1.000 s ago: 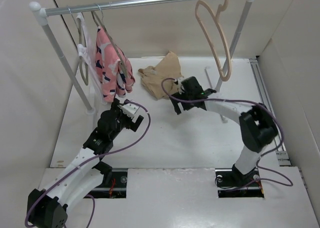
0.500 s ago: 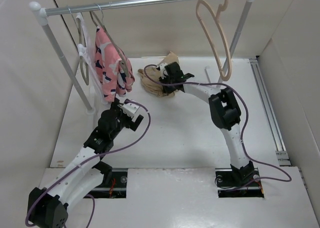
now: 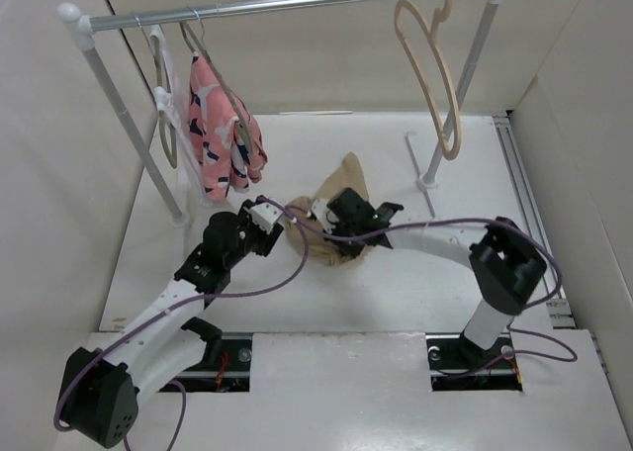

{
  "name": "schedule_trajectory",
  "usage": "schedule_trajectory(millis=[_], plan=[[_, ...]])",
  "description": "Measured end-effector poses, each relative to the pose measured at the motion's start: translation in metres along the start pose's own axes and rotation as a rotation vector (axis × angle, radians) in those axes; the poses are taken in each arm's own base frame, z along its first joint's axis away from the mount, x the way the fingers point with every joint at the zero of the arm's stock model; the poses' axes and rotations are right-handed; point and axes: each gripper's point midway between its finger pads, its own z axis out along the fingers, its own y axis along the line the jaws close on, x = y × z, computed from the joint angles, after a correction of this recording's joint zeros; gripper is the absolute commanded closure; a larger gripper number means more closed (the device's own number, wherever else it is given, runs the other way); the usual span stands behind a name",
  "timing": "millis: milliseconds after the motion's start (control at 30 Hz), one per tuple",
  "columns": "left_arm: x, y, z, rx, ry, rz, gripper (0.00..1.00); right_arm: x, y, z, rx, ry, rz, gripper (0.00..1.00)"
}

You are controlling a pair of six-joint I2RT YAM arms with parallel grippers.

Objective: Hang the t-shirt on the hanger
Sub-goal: Move the tshirt to the center of the board

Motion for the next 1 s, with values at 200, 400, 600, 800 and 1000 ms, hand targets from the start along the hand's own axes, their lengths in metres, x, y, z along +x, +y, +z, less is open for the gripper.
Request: schedule_trajectory(millis=[200,400,600,800,1000], plan=[[0.009,-0.024,0.018,0.147,0.061,-0.016,0.43,0.066,0.057,-0.039,-0.042,0.09,0.018,0.22],[0.015,-0.045,0.028,0.322,0.126,0.053,0.41,0.081,0.047,-0.069,0.048,0.076,0.115,0.01],[0.026,-0.084,-0.002,0.64,0.12,0.255,0.34,0.073,0.04,-0.079,0.088,0.034,0.135,0.01],[0.036,-0.077,0.0,0.613,0.148,0.304,0.49,0.056,0.035,-0.077,0.102,0.035,0.11,0.01],[0.052,-0.062,0.011,0.549,0.216,0.355,0.49,0.03,0.031,-0.086,0.104,-0.025,0.086,0.01]])
